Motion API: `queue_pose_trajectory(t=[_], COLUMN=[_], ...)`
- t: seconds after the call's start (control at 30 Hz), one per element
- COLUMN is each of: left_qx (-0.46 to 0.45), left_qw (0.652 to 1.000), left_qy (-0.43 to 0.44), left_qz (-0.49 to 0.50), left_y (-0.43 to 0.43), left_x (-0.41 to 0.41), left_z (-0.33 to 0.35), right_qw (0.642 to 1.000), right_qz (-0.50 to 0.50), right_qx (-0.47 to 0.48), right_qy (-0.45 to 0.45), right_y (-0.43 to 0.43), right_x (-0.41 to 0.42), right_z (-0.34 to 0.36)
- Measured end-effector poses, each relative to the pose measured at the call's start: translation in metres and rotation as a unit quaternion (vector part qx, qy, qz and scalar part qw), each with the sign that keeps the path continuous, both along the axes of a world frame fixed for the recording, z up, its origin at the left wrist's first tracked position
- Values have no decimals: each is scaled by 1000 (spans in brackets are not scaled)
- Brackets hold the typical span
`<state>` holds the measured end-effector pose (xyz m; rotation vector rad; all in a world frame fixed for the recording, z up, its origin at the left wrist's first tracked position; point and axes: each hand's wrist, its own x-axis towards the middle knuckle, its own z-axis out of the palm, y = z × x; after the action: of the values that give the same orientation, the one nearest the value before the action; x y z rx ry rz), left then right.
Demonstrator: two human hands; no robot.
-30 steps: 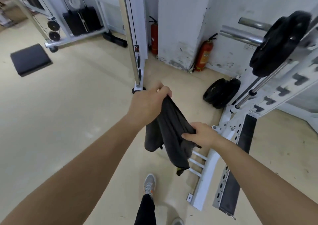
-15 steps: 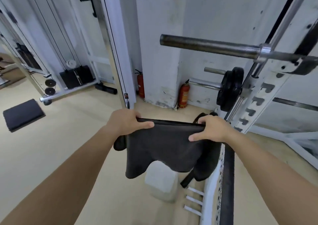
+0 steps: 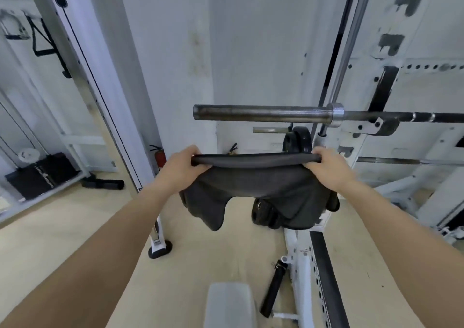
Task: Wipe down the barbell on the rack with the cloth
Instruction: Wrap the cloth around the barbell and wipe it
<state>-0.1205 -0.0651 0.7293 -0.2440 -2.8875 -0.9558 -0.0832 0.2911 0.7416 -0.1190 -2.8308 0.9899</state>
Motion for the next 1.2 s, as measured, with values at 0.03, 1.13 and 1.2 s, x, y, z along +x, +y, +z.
queue_pose_trajectory(t=[0.03,1.13,1.2], left_qx=[8,-359,-376], left_qw=[999,887,882], left_qy=[31,285,271], left_qz=[7,-58,-84], left_y=[3,11,15], left_x=[-12,-230,-232], left_z=[14,31,36], right_qw=[999,890,887], right_qz=[-24,152,156], right_qx=[2,376,377], right_qy=[25,209,216], right_y=[2,-167,-174], right_x=[-8,-242,-246], right_z=[14,26,24])
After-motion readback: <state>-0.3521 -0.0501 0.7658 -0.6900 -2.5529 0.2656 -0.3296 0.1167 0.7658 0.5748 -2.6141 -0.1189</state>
